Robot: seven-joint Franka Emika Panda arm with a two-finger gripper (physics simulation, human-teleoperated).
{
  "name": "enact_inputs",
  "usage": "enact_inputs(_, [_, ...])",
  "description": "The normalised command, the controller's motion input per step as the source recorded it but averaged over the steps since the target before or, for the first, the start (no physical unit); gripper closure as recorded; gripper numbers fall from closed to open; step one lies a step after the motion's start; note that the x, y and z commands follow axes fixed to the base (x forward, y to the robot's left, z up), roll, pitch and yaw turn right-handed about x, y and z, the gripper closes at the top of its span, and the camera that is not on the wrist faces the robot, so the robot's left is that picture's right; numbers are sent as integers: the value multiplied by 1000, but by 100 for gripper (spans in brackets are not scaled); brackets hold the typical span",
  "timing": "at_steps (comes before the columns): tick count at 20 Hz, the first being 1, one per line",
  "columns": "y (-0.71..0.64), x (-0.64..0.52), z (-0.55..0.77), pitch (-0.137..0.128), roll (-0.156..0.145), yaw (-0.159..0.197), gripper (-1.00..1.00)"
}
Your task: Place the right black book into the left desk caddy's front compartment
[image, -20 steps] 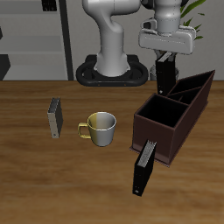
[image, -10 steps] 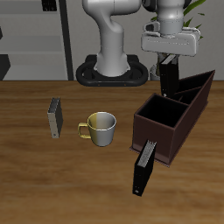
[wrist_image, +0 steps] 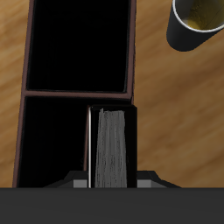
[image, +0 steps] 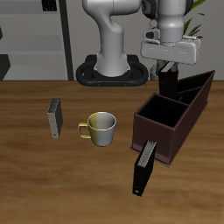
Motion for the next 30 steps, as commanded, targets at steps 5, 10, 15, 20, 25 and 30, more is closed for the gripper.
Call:
enact_inputs(5, [46,-36,-97,2,7,-4,100])
enact_inputs(10, [20,13,-115,10,11,-8,100])
enact_inputs(15, [29,2,-43,1,12,1,100])
enact_inputs(20, [15,17,-108,17,6,-4,100])
enact_inputs(25, [-28,67,-153,28,0,-10,100])
enact_inputs(30, [6,43,-178,21,7,9,100])
